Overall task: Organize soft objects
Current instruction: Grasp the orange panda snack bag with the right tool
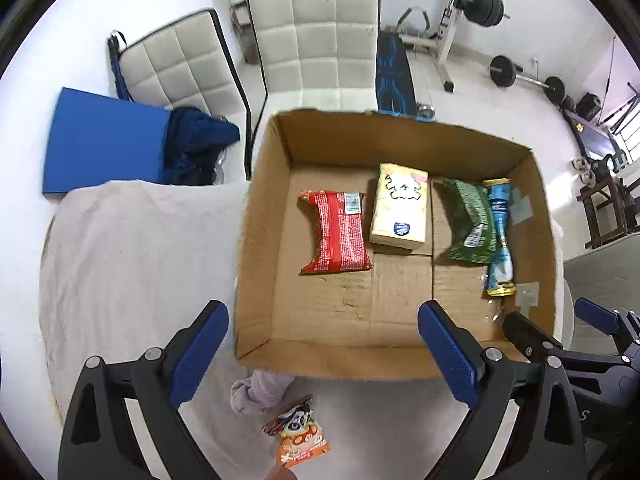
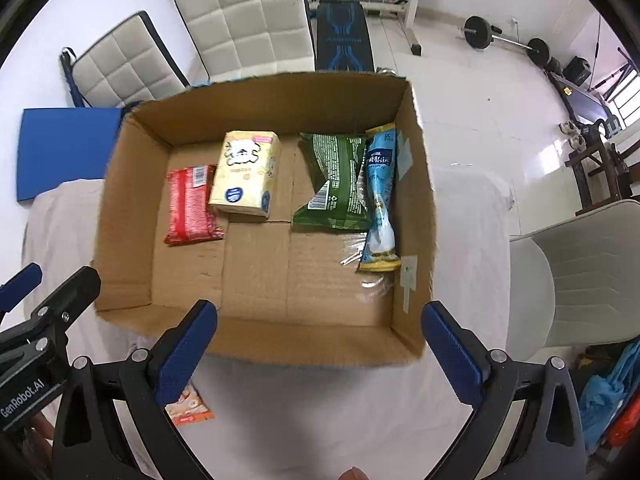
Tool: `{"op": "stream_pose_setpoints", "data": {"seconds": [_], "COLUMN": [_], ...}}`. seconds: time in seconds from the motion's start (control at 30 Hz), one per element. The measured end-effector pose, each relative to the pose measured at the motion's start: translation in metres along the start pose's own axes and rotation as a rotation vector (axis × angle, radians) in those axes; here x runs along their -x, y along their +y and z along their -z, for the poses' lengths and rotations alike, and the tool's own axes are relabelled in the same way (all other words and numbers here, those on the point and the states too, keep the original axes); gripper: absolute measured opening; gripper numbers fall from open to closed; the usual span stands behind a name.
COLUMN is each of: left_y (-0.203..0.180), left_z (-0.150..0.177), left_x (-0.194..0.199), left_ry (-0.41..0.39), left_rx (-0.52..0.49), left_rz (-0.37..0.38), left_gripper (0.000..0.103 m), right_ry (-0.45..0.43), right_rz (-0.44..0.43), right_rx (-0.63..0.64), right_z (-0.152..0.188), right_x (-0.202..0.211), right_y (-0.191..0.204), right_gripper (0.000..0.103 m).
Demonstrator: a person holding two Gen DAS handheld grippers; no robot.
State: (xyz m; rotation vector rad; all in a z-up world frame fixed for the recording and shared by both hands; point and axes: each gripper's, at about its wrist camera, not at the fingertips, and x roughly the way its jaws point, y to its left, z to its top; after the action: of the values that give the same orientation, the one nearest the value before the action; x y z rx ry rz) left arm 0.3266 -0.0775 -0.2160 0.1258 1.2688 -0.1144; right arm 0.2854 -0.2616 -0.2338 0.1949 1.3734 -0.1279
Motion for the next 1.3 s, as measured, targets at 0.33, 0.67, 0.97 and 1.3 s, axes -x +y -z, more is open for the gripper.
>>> {"op": "stream_pose_setpoints", "data": {"seconds": [0.33, 0.67, 0.97, 1.3], "left_y": [0.005, 0.08, 0.16, 0.178], "left_z": [0.032, 0.097, 0.185, 0.199], "left_x": [0.057, 0.047, -0.025, -0.055], "left_ry": [-0.087, -0.027, 0.195, 0.259], "left_rx": [0.012, 0.146, 0.281, 0.285], "left_rz": [0.001, -0.13, -0.233, -0.252], "left_gripper": [0.097, 0.097, 0.097, 0.097], "right_ry": [-0.053, 0.167, 0.395, 0.441], "right_rz": [-0.054, -0.188, -0.23, -0.156], "right_rx": [-0.009, 0.113, 0.168, 0.185], "right_z": [0.034, 0.096, 0.133, 0.148], "right_x": [0.048, -0.016, -0.132, -0.176], "right_y": [0.007, 0.088, 0.17, 0.195], "right_gripper": [0.103, 0.103, 0.103, 0.054]}}
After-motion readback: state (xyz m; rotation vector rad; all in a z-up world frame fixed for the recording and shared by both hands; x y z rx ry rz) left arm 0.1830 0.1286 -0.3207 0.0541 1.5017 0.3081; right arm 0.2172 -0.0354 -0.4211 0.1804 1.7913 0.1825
